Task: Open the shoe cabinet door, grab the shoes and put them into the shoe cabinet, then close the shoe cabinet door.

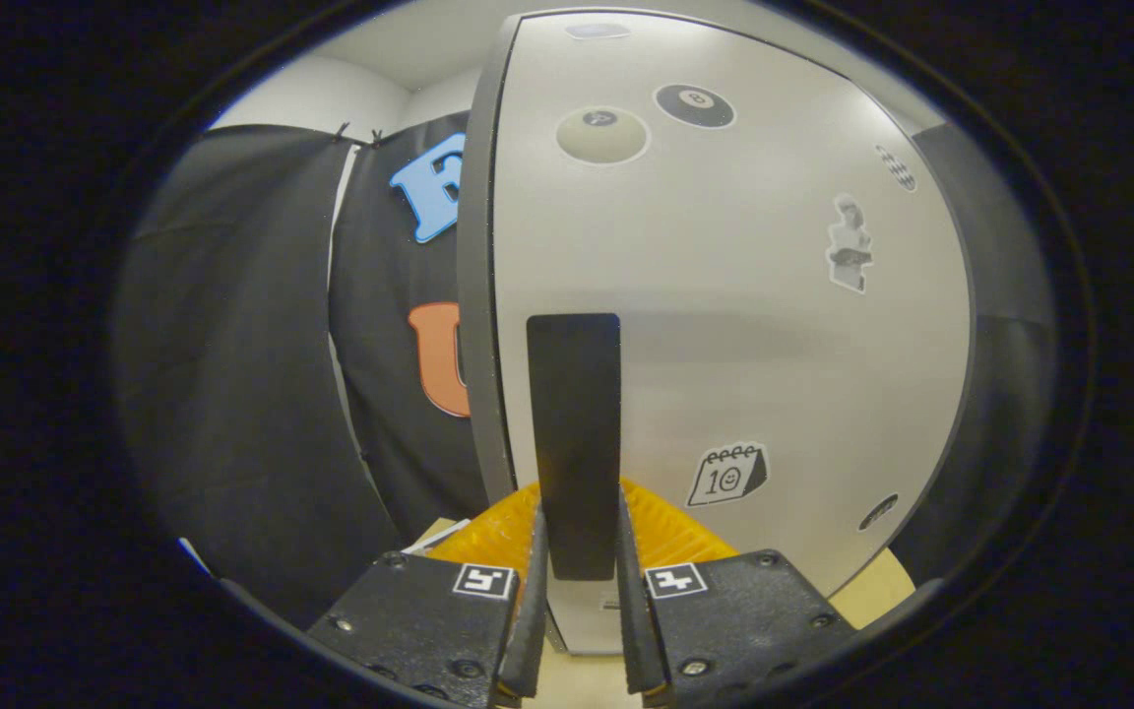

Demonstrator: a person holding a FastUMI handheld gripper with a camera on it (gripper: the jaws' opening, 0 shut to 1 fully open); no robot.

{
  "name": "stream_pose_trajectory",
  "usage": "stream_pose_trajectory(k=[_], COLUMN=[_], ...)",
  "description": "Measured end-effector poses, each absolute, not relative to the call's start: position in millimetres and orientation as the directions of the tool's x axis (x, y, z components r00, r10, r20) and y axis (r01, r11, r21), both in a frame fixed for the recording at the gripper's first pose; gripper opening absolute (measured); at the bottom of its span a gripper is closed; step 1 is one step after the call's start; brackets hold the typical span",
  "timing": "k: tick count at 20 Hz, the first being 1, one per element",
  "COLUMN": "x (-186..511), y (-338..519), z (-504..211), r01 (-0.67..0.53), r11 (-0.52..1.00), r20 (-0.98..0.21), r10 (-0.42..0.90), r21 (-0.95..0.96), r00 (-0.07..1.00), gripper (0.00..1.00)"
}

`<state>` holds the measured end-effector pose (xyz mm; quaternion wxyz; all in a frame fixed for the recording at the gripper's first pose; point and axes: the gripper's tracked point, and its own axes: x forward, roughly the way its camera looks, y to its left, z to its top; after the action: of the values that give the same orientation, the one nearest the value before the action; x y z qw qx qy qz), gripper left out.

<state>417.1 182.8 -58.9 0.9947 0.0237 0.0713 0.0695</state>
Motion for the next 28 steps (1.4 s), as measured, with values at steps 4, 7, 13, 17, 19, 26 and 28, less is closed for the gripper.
stream_pose_trajectory(k=[4, 7, 13, 17, 19, 26, 28], x=[403.6, 384.3, 335.4, 297.8, 283.3, 241.0, 231.0], y=[181.9, 181.3, 163.4, 139.7, 126.6, 85.1, 68.1], z=[-57.6, -57.0, -58.4, -58.2, -60.6, -63.8, -64.5], r01=[-0.155, -0.165, -0.160, -0.158, -0.154, -0.138, -0.129], r11=[0.986, 0.985, 0.985, 0.985, 0.986, 0.988, 0.988], r20=[-0.136, -0.134, -0.127, -0.123, -0.121, -0.113, -0.112], r10=[0.162, 0.172, 0.167, 0.165, 0.162, 0.146, 0.137], r21=[0.059, 0.056, 0.065, 0.063, 0.070, 0.074, 0.082], r00=[0.977, 0.976, 0.978, 0.979, 0.979, 0.983, 0.984], gripper=[0.33, 0.31, 0.30, 0.30, 0.29, 0.26, 0.25])
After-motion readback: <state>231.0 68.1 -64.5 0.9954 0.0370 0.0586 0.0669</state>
